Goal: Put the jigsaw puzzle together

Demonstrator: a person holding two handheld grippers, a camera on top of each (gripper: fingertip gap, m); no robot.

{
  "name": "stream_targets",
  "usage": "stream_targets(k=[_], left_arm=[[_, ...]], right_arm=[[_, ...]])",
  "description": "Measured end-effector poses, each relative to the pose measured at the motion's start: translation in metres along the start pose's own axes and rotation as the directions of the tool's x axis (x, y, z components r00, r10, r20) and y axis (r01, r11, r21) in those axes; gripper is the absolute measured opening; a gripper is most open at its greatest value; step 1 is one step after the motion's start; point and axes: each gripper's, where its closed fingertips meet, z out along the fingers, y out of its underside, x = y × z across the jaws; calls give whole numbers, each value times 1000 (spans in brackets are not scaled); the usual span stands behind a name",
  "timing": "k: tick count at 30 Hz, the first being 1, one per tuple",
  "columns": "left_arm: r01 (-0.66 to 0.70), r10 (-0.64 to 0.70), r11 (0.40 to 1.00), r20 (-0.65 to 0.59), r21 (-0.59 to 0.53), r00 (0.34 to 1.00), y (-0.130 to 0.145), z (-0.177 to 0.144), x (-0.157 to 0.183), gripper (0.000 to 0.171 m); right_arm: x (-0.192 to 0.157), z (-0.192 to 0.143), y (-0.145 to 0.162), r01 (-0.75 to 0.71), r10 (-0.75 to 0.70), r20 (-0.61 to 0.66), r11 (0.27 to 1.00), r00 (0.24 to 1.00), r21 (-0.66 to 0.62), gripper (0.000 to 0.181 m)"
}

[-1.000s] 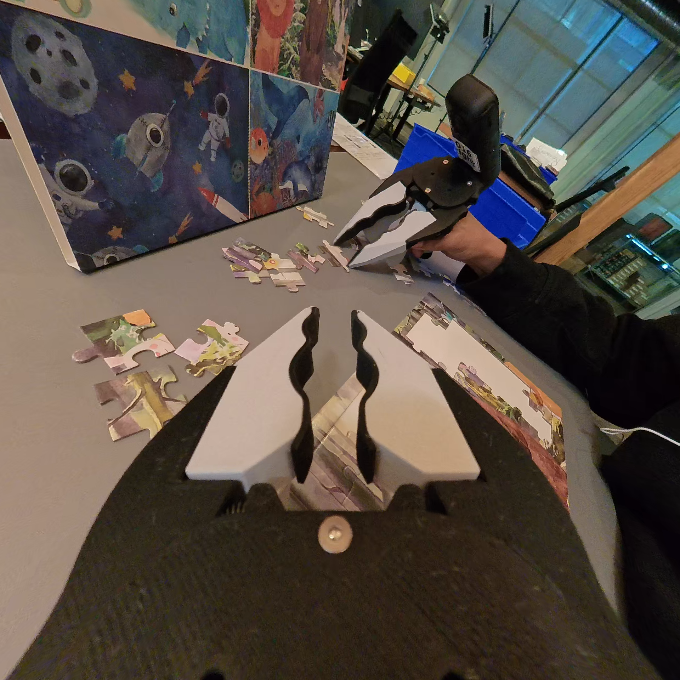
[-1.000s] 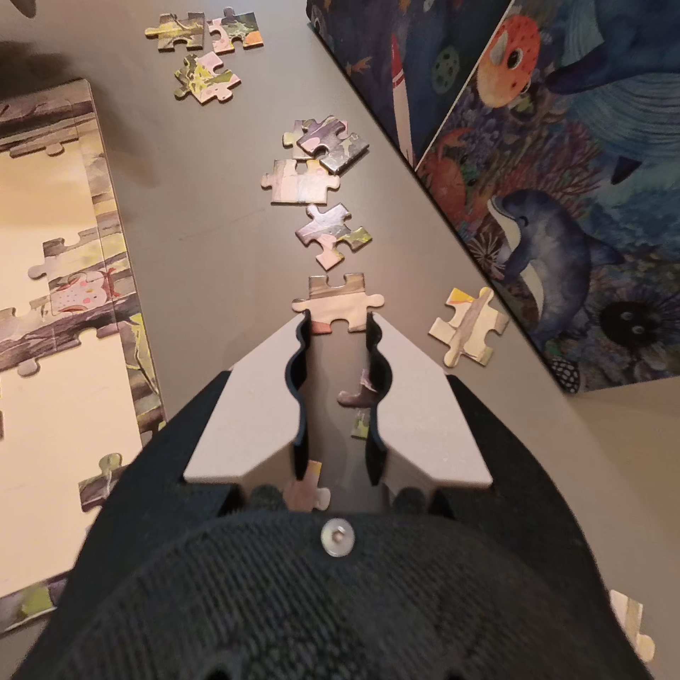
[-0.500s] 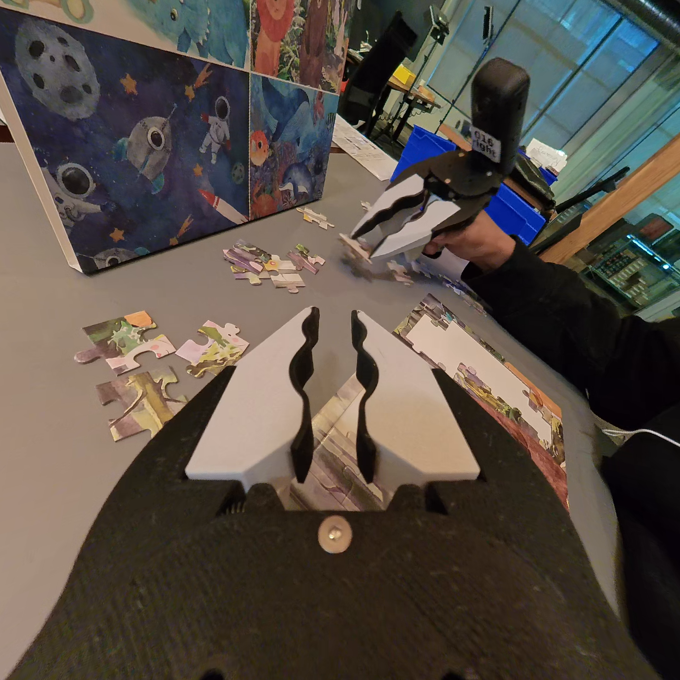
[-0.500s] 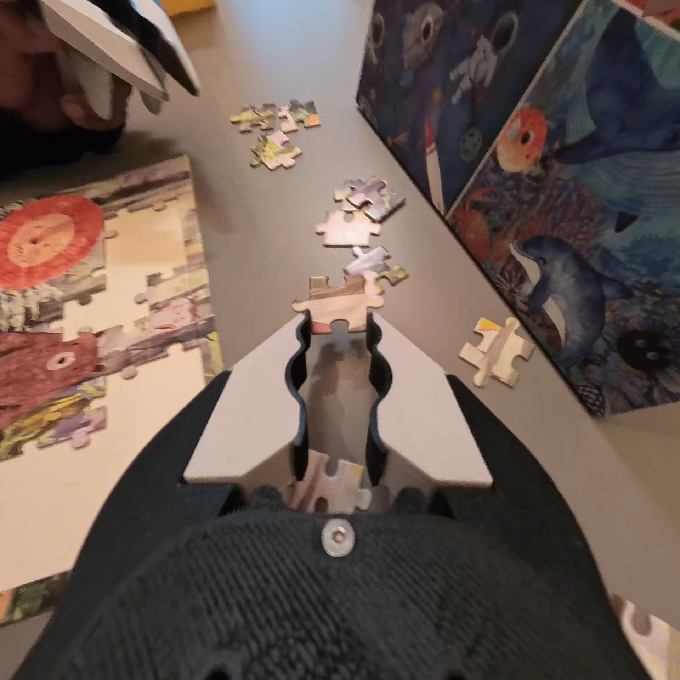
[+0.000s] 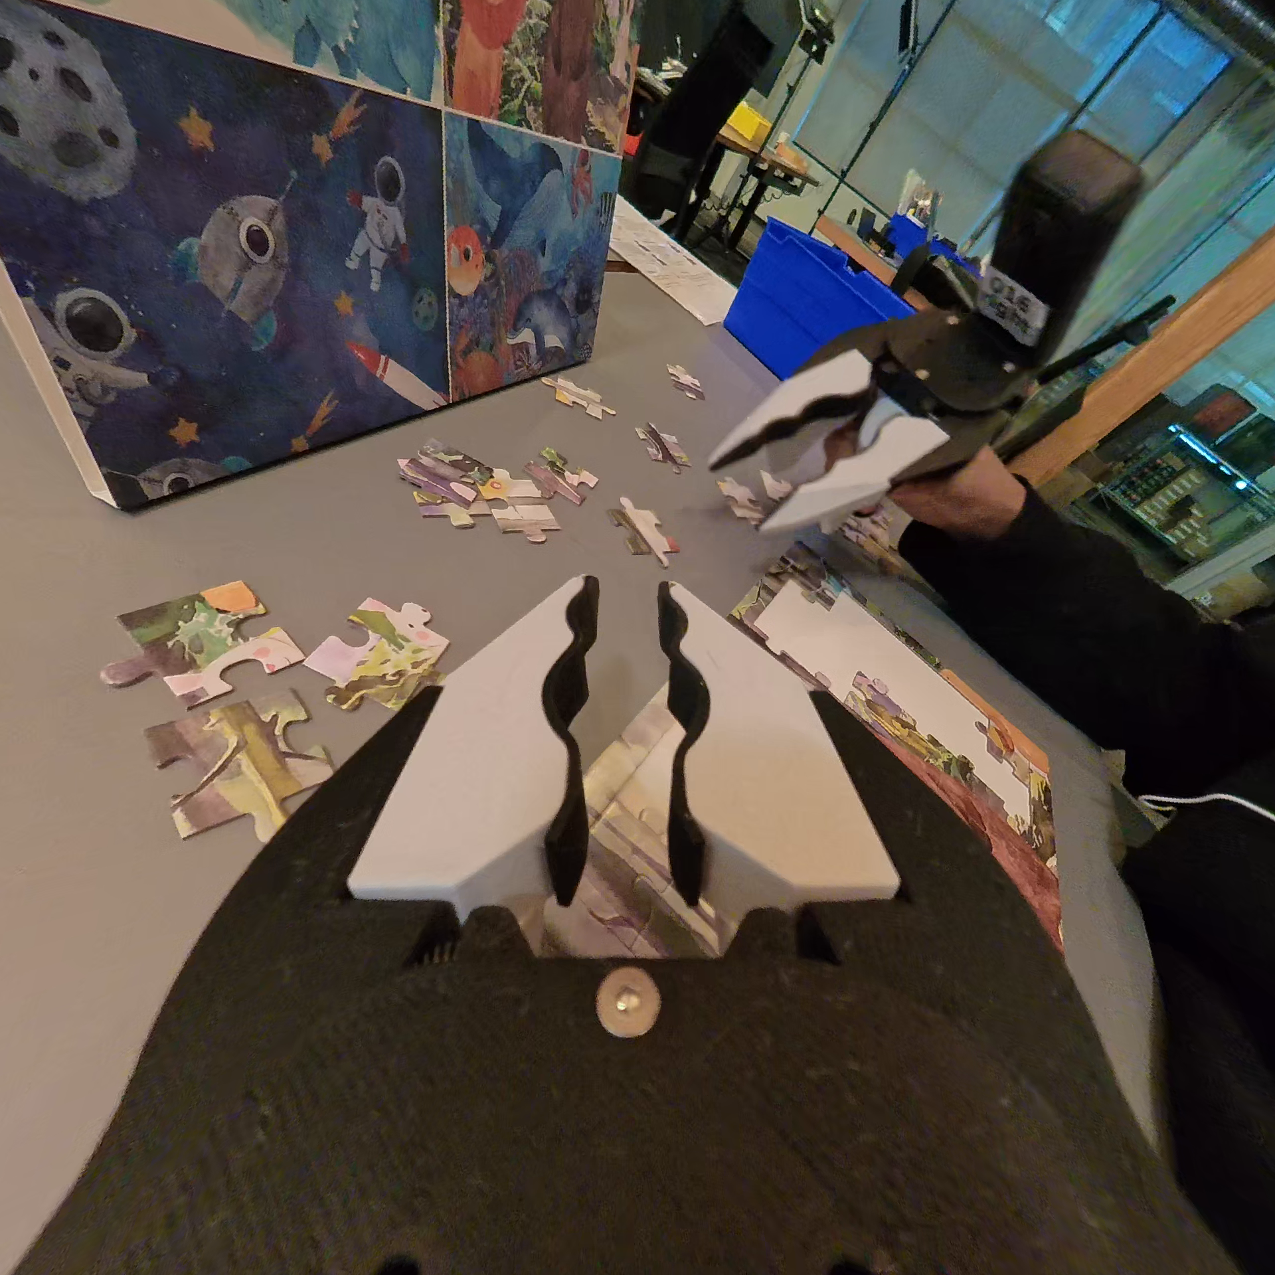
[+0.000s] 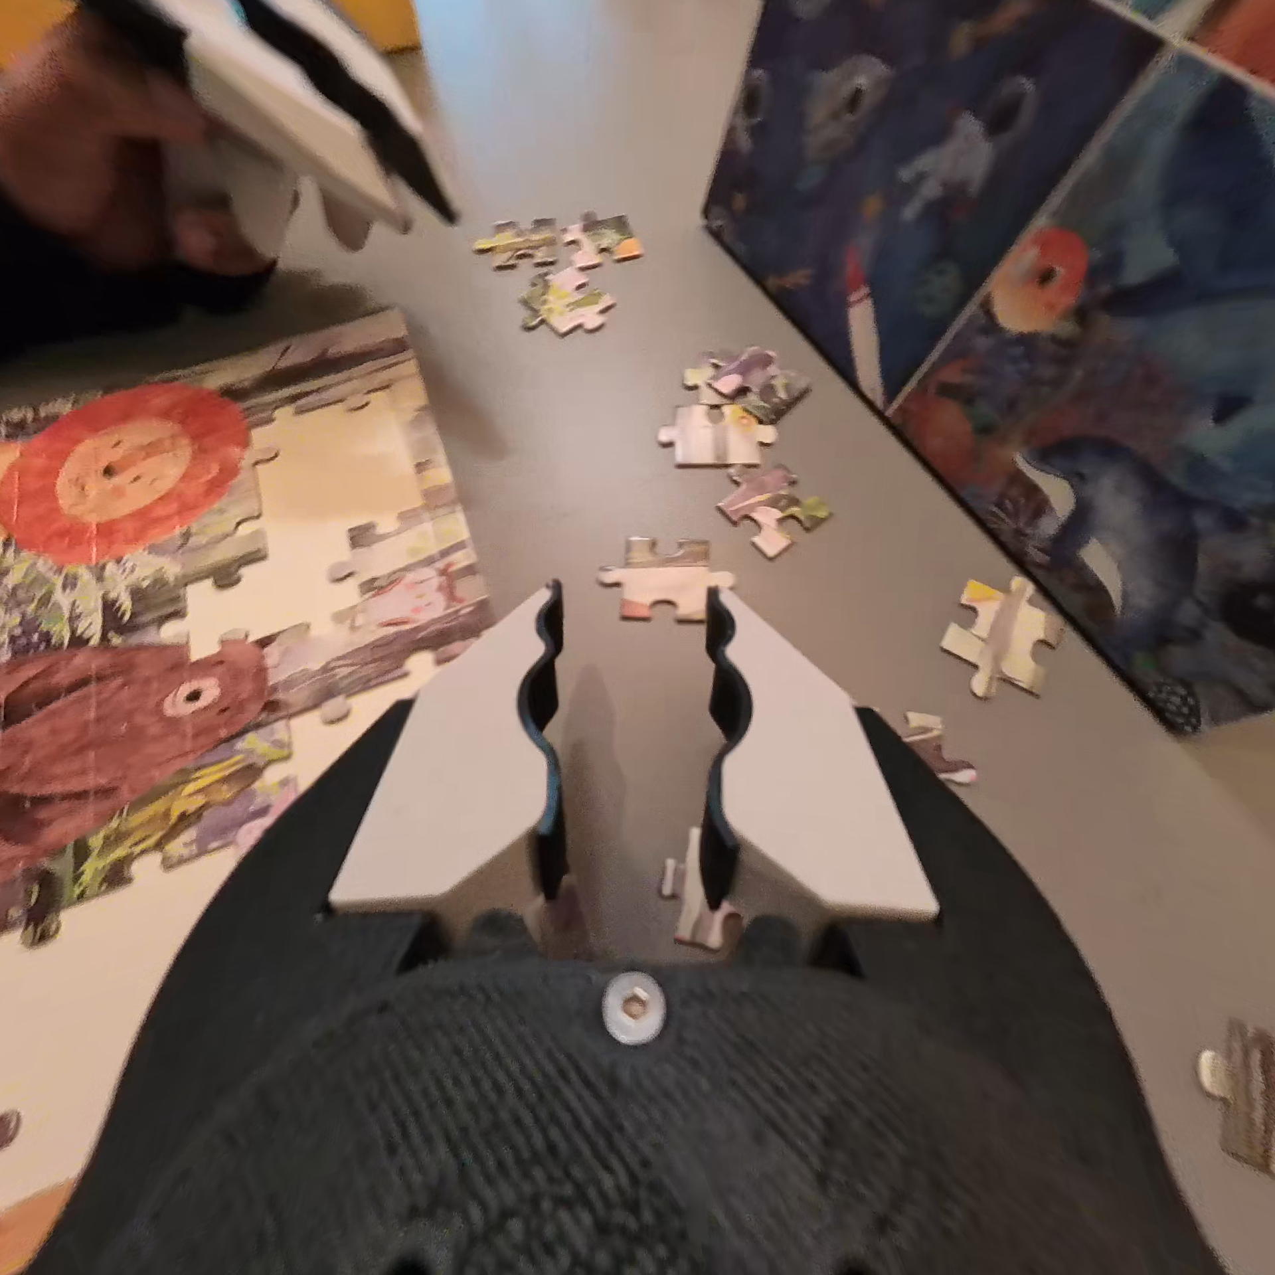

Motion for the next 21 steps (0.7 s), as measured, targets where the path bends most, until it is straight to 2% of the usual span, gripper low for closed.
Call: stream_targets(k=[4,11,16,21], left_arm=[[-5,5,1000,-5,-9,1000,2,2,2,15],[-5,4,1000,-11,-10,1000,2,2,3,15],[-9,9,1000,-11,-11,1000,2,2,4,15],[-7,7,1000,-12,-9,1000,2,2,4,15]], right_arm=[[14,13,0,-102,101,19,995,995,11,43],[10,34,20,-65,58,-50,987,997,-148,46],[9,37,21,-35,25,-71,988,997,-149,28],[6,36,22,-27,17,-72,990,997,-140,28]])
